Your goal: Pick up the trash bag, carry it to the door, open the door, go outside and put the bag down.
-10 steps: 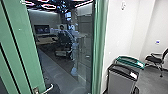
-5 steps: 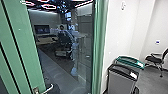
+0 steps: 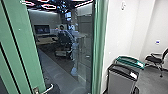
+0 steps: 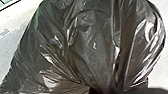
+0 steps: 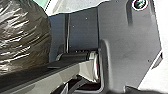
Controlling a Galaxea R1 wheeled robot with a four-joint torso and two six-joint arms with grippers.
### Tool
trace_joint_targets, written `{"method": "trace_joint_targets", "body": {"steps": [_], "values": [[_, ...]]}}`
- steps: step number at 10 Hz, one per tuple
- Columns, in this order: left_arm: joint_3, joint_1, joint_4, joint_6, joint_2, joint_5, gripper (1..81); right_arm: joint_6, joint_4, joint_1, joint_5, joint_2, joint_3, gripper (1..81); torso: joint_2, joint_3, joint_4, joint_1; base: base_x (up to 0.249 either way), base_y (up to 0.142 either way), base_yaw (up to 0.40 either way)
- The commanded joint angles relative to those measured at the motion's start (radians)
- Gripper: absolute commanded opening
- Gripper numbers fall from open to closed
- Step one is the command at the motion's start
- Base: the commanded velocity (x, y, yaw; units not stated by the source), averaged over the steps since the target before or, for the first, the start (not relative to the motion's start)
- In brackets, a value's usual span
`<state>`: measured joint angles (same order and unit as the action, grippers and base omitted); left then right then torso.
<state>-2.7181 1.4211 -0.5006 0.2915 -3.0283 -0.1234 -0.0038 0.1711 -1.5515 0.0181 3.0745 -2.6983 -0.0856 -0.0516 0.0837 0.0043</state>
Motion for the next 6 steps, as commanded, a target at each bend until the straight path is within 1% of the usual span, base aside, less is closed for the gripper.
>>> {"method": "trace_joint_targets", "body": {"steps": [1,6], "values": [[0.004,-0.064,0.005,0.006,-0.003,-0.068,1.0,-0.004,-0.002,0.050,0.056,0.006,0.005,81.1,0.000,0.000,0.000,0.000,0.000,0.000,0.000],[0.003,-0.066,0.005,0.006,-0.002,-0.068,1.0,-0.004,-0.002,0.049,0.056,0.006,0.005,81.1,0.000,0.000,0.000,0.000,0.000,0.000,0.166]]}}
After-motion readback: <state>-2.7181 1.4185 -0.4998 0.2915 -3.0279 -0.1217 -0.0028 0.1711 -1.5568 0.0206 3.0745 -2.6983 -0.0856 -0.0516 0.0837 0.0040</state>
